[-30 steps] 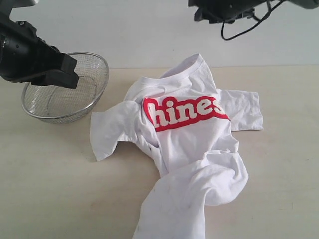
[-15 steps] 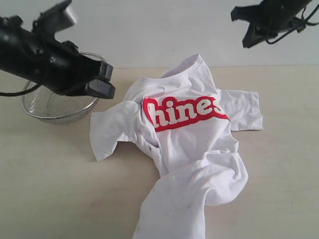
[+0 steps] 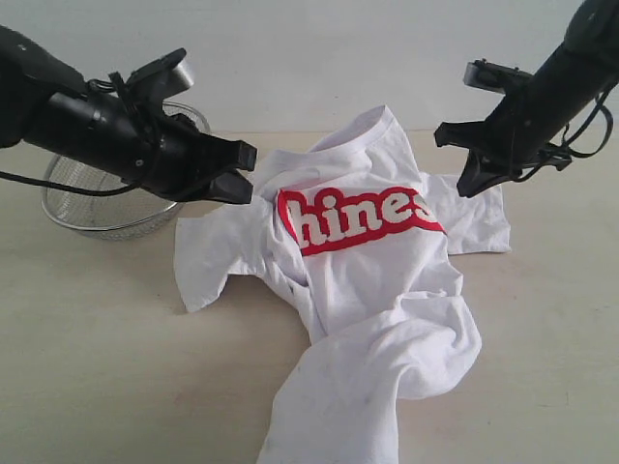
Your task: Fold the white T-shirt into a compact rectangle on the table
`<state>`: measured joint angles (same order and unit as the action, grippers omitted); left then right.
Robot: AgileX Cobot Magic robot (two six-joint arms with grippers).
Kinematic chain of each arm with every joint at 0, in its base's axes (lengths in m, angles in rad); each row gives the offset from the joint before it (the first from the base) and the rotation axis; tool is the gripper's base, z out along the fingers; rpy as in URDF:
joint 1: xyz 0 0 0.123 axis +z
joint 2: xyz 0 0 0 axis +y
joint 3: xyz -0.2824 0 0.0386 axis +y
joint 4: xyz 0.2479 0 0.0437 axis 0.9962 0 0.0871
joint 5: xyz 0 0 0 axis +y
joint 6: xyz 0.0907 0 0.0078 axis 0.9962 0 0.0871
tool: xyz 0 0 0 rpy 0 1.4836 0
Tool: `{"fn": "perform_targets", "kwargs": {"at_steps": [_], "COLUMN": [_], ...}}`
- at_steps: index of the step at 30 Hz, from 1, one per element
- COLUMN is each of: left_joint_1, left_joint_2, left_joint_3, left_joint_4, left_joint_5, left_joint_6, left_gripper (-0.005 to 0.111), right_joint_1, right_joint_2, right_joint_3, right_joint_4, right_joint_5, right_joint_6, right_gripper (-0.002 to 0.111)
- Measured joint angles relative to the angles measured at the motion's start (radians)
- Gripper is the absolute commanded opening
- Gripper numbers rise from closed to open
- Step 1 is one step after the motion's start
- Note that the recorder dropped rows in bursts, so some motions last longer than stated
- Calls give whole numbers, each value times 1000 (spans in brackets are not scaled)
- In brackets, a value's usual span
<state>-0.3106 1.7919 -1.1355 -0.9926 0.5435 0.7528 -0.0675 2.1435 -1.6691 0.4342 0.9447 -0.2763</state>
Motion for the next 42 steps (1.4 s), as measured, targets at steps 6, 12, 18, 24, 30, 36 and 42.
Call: {"fn": "perform_targets", "kwargs": {"at_steps": [6, 12, 18, 24, 30, 36, 42], "left_joint_1": [0, 0, 0, 0, 0, 0, 0], "left_joint_2": [91, 156, 205, 238, 252, 252, 252], "left_joint_3": [-36, -66, -68, -69, -69, -69, -69], "left_joint_4": [-8, -8, -27, -108, -143, -147, -149], "left_joint_5": [-10, -46, -67, -83, -92, -92, -88], "left_joint_6": [0, 0, 7, 75, 120, 131, 135], "left_gripper": [4, 4, 4, 4, 4, 4, 4], "right_joint_1": [50, 54, 32, -5, -87, -187, -249], "right_joint_2": [42, 116, 134, 134, 134, 134, 132], "right_joint_3": [15, 15, 15, 15, 13, 13, -3], "right_joint_4": [29, 5, -49, -102, -135, -175, -216], "right_joint_5": [-57, -123, -125, -121, -117, -115, -100], "right_joint_6": [0, 0, 27, 53, 66, 73, 70], "right_gripper": [0, 0, 0, 0, 0, 0, 0]}}
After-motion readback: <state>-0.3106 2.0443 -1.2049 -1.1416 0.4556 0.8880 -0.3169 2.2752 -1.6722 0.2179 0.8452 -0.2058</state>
